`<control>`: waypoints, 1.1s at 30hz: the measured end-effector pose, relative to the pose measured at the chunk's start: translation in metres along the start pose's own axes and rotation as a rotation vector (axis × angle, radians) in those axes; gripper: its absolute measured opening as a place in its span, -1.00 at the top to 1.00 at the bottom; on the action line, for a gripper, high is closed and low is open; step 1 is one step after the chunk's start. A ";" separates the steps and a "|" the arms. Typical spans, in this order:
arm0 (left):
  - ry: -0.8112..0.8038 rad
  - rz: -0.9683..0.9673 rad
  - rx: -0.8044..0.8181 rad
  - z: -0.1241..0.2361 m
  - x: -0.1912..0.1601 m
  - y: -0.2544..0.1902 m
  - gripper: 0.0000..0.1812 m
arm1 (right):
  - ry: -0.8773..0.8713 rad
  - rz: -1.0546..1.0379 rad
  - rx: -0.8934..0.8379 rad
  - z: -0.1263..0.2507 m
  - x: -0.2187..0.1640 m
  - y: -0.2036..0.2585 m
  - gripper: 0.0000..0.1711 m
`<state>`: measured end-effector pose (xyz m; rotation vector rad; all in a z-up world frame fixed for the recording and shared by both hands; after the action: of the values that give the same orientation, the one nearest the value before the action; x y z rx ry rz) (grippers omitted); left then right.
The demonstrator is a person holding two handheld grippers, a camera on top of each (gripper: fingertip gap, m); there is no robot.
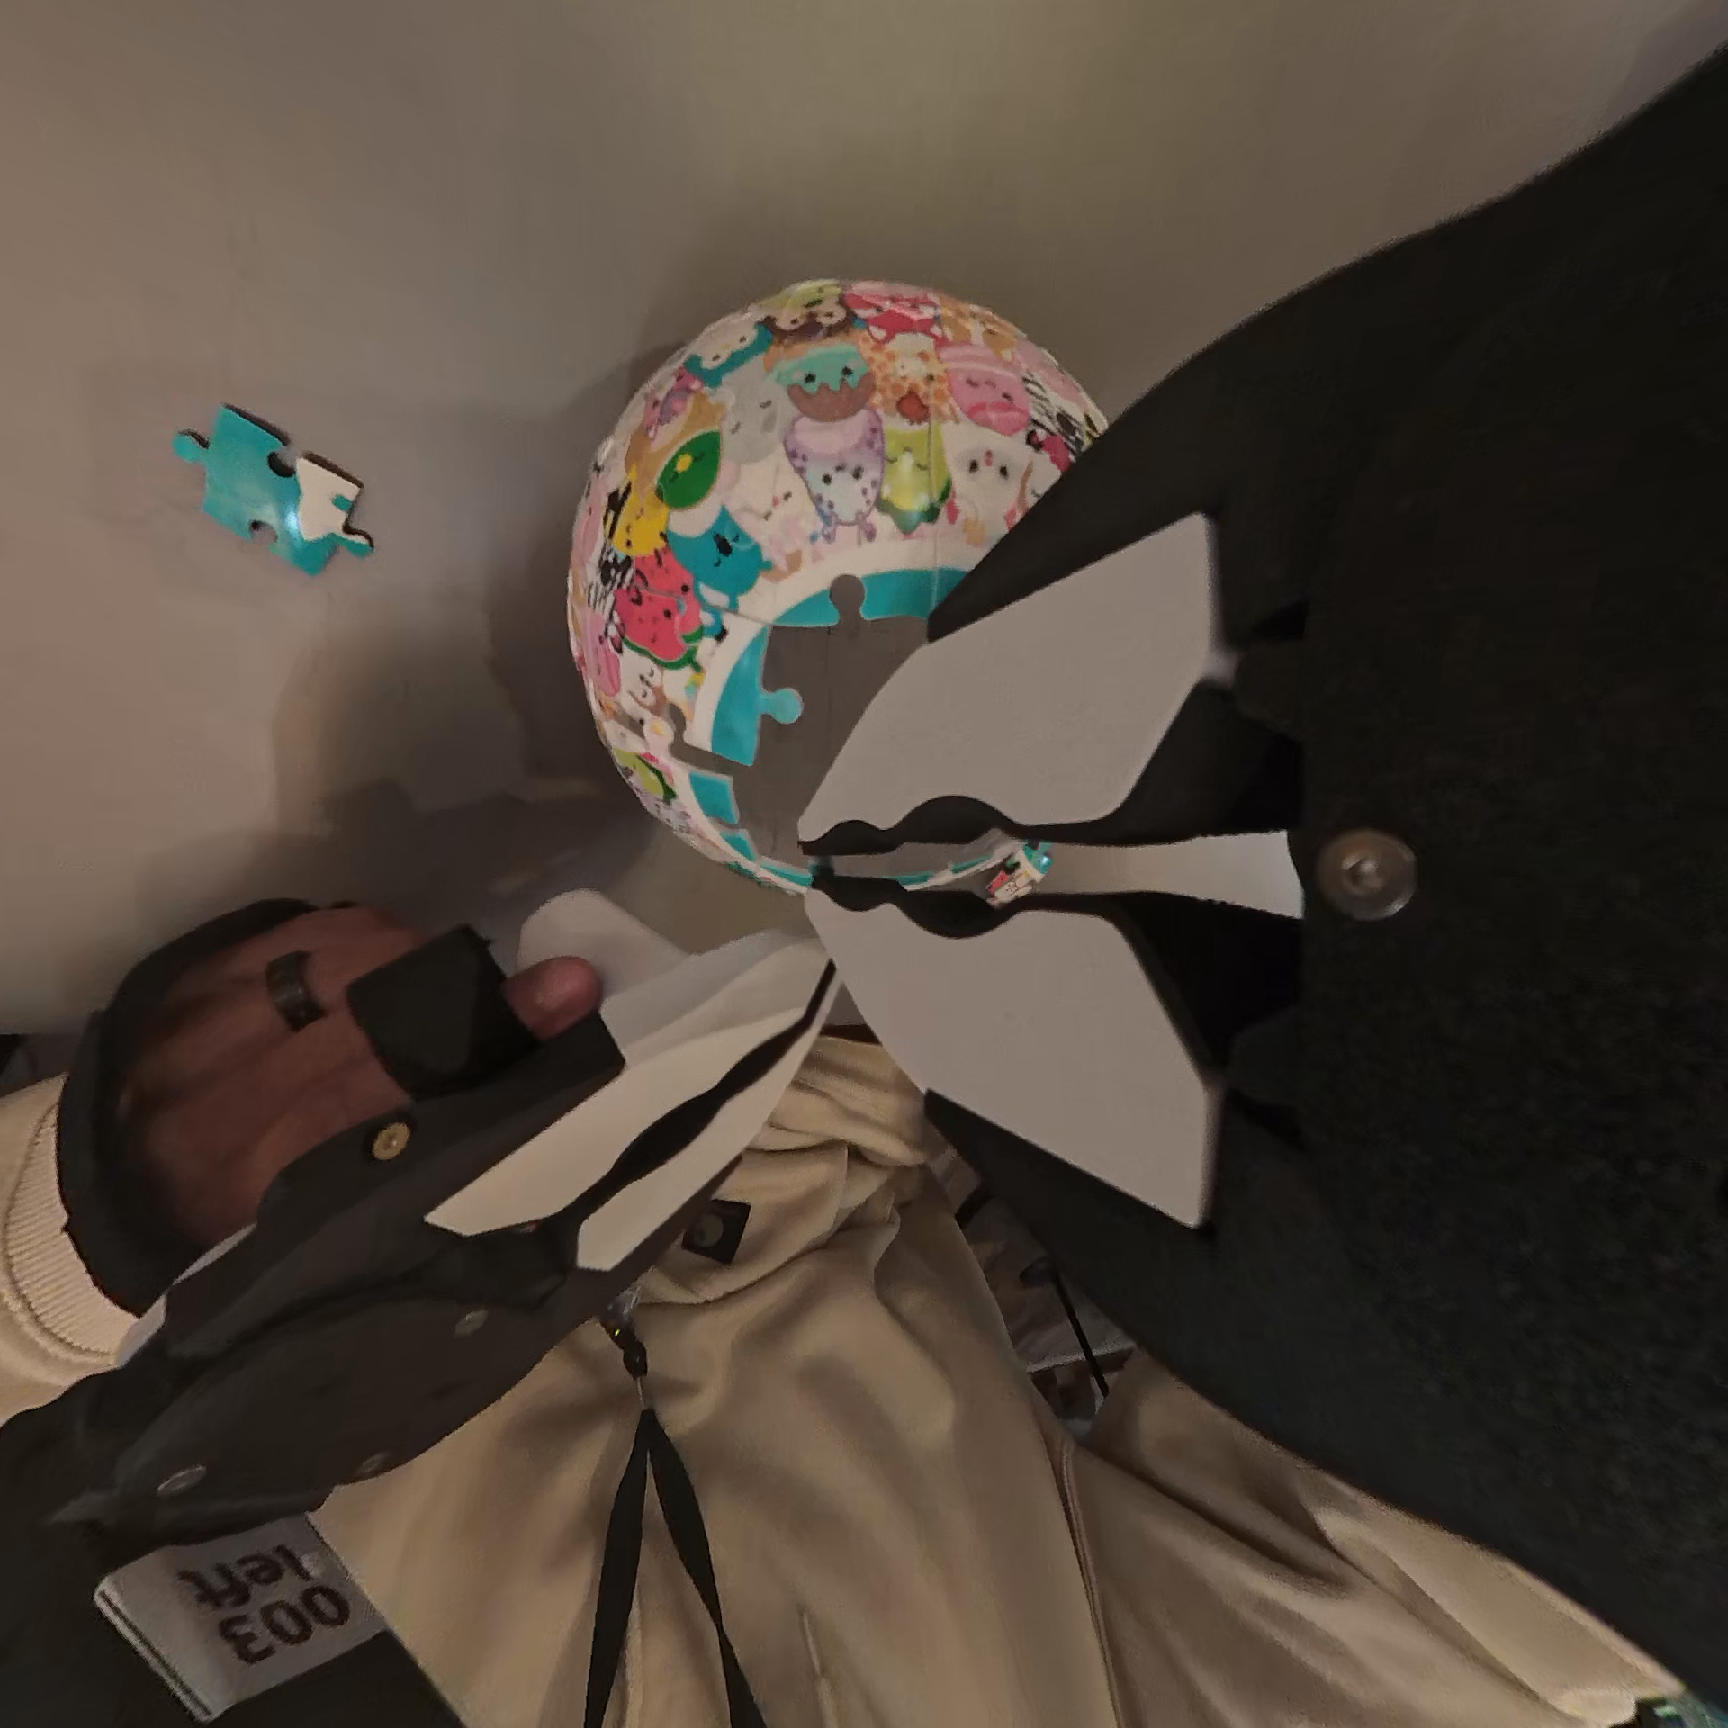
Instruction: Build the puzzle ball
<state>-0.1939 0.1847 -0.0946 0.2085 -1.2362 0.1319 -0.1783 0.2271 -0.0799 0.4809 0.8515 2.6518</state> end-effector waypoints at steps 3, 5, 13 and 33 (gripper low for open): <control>0.008 0.031 -0.013 -0.002 -0.003 0.001 1.00 | -0.020 0.031 -0.041 0.003 0.000 -0.001 0.94; 0.010 0.037 -0.016 -0.002 -0.004 0.001 1.00 | -0.049 0.063 -0.090 0.008 0.001 0.000 0.82; -0.006 0.011 -0.004 -0.001 0.001 0.000 1.00 | -0.156 0.130 -0.163 0.014 -0.021 0.014 0.71; 0.016 -0.052 0.016 -0.002 -0.004 0.003 1.00 | -0.177 0.121 -0.124 -0.005 -0.026 0.012 0.72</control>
<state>-0.1940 0.1881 -0.0991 0.2527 -1.2135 0.0978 -0.1596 0.2052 -0.0823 0.7434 0.6188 2.6994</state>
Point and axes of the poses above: each gripper's, where its closed fingertips meet, z back along the fingers, x out of its top, y = z × x across the jaws, the point moved 2 cm from there along z, back along the fingers, and after that the axes turned 4 degrees about z, right-handed, at the moved point
